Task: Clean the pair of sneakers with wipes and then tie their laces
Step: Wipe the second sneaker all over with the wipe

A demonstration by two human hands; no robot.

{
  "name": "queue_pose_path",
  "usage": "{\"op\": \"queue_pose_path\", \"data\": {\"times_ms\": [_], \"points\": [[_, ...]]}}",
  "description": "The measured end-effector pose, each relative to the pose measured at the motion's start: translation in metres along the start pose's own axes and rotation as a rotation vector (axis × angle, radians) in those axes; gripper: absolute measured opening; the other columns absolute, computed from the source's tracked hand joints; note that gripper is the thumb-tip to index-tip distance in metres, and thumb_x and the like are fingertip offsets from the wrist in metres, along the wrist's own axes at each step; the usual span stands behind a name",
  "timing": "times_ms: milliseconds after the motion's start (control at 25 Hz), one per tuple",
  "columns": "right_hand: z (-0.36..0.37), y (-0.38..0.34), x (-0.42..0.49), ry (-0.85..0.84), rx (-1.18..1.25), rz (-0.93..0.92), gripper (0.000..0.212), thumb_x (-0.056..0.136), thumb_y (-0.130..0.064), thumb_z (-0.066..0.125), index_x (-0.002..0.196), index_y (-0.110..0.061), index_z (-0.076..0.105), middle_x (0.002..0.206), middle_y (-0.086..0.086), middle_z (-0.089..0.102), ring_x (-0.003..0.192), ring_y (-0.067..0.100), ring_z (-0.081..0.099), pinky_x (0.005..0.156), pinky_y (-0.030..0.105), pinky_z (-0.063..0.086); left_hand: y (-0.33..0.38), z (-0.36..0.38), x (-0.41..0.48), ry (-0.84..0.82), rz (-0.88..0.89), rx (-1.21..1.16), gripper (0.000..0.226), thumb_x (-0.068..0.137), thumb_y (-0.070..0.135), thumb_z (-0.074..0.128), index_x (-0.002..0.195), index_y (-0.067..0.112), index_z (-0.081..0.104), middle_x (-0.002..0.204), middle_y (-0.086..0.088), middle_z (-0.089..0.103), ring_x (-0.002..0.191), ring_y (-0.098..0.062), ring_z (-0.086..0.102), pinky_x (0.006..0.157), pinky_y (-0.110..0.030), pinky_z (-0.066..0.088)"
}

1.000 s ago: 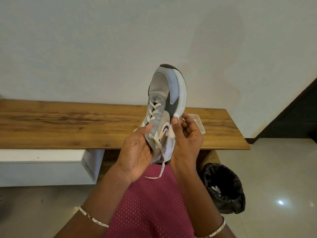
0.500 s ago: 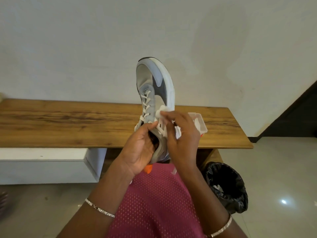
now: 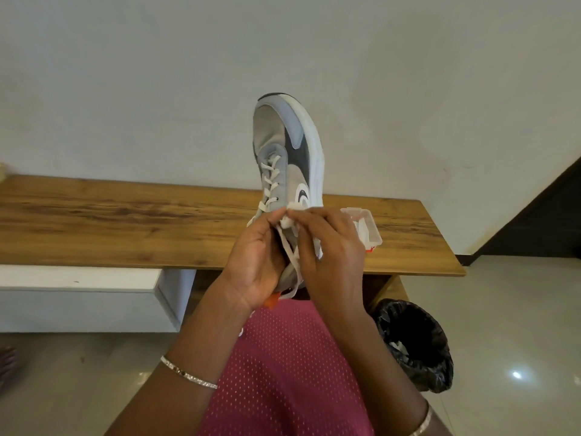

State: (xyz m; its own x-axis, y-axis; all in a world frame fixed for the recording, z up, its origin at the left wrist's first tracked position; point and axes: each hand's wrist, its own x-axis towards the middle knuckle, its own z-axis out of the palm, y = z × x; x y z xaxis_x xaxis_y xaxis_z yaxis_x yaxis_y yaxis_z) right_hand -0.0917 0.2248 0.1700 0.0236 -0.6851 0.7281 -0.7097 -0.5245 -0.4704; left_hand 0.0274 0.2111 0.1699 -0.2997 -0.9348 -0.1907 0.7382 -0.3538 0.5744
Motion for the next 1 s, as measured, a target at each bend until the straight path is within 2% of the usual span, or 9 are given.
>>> {"op": "queue_pose_path", "data": {"times_ms": [80, 280, 360, 440, 560, 640, 760, 920, 1000], "points": [[0.001, 0.000, 0.014, -0.019, -0.079, -0.046, 0.022, 0.095, -0.021, 0.059, 0.108, -0.012, 0.074, 0.098, 0.004, 0.068, 0.094, 0.018, 0.061, 0.078, 0.038, 0.050, 0.002, 0.005, 0.002, -0.013, 0.012, -0.005, 0.049, 0.101, 0.037, 0.048, 0.141, 0.009, 0.055, 0.139, -0.020, 0.058, 0.133, -0.032, 0.053, 0.116, -0.047, 0.036], [-0.002, -0.004, -0.020, -0.060, -0.148, -0.064, 0.022, 0.090, -0.005, 0.070, 0.112, -0.006, 0.073, 0.092, 0.007, 0.064, 0.083, 0.019, 0.059, 0.065, 0.032, 0.052, 0.015, 0.007, 0.015, 0.024, 0.073, 0.020, 0.051, 0.103, 0.044, 0.042, 0.138, 0.011, 0.058, 0.143, -0.022, 0.054, 0.134, -0.035, 0.052, 0.114, -0.052, 0.039], [-0.002, -0.005, -0.028, -0.045, -0.139, -0.055, 0.024, 0.089, -0.004, 0.071, 0.112, -0.007, 0.073, 0.094, 0.007, 0.065, 0.085, 0.018, 0.060, 0.065, 0.030, 0.052, 0.016, 0.007, 0.017, 0.022, 0.080, -0.006, 0.051, 0.102, 0.043, 0.046, 0.139, 0.010, 0.057, 0.147, -0.022, 0.049, 0.137, -0.037, 0.048, 0.114, -0.054, 0.038], [-0.001, -0.005, -0.017, 0.008, -0.088, -0.047, 0.022, 0.089, -0.004, 0.070, 0.111, -0.006, 0.073, 0.097, 0.007, 0.068, 0.090, 0.017, 0.061, 0.071, 0.027, 0.052, 0.015, 0.011, 0.013, 0.006, 0.048, -0.027, 0.051, 0.099, 0.039, 0.051, 0.138, 0.008, 0.057, 0.146, -0.024, 0.049, 0.133, -0.036, 0.052, 0.111, -0.052, 0.042], [0.002, -0.002, 0.013, 0.083, -0.040, -0.024, 0.020, 0.090, -0.004, 0.069, 0.108, -0.008, 0.075, 0.096, 0.005, 0.070, 0.090, 0.017, 0.061, 0.074, 0.026, 0.049, 0.009, 0.015, 0.002, -0.036, 0.005, -0.077, 0.041, 0.096, 0.033, 0.053, 0.120, 0.005, 0.071, 0.117, -0.021, 0.067, 0.104, -0.028, 0.068, 0.096, -0.042, 0.053], [0.004, 0.002, 0.021, 0.096, -0.047, 0.001, 0.021, 0.090, -0.003, 0.068, 0.109, -0.008, 0.075, 0.096, 0.005, 0.069, 0.090, 0.018, 0.060, 0.074, 0.028, 0.048, 0.006, 0.014, -0.001, -0.042, 0.007, -0.118, 0.038, 0.100, 0.032, 0.051, 0.121, 0.006, 0.070, 0.105, -0.015, 0.070, 0.096, -0.025, 0.071, 0.093, -0.039, 0.055], [0.006, -0.002, -0.003, 0.067, -0.039, 0.015, 0.024, 0.093, -0.005, 0.064, 0.116, -0.007, 0.071, 0.103, 0.007, 0.066, 0.095, 0.019, 0.060, 0.078, 0.025, 0.050, 0.009, 0.010, -0.002, -0.036, -0.029, -0.152, 0.047, 0.100, 0.040, 0.051, 0.133, 0.007, 0.061, 0.115, -0.018, 0.069, 0.103, -0.029, 0.069, 0.093, -0.042, 0.057], [0.004, -0.012, -0.048, 0.075, -0.059, 0.040, 0.028, 0.098, -0.014, 0.054, 0.121, -0.006, 0.069, 0.106, 0.007, 0.064, 0.101, 0.017, 0.058, 0.086, 0.014, 0.043, 0.006, 0.000, 0.002, -0.002, -0.063, -0.135, 0.058, 0.097, 0.046, 0.055, 0.141, 0.008, 0.055, 0.140, -0.022, 0.057, 0.127, -0.038, 0.057, 0.100, -0.051, 0.052], [0.005, -0.011, -0.043, 0.092, -0.098, 0.044, 0.031, 0.098, -0.018, 0.051, 0.119, -0.006, 0.070, 0.106, 0.008, 0.065, 0.100, 0.018, 0.058, 0.086, 0.015, 0.042, 0.004, -0.002, 0.004, 0.013, -0.081, -0.149, 0.058, 0.095, 0.046, 0.056, 0.138, 0.007, 0.057, 0.137, -0.022, 0.059, 0.125, -0.037, 0.059, 0.102, -0.051, 0.050]]}}
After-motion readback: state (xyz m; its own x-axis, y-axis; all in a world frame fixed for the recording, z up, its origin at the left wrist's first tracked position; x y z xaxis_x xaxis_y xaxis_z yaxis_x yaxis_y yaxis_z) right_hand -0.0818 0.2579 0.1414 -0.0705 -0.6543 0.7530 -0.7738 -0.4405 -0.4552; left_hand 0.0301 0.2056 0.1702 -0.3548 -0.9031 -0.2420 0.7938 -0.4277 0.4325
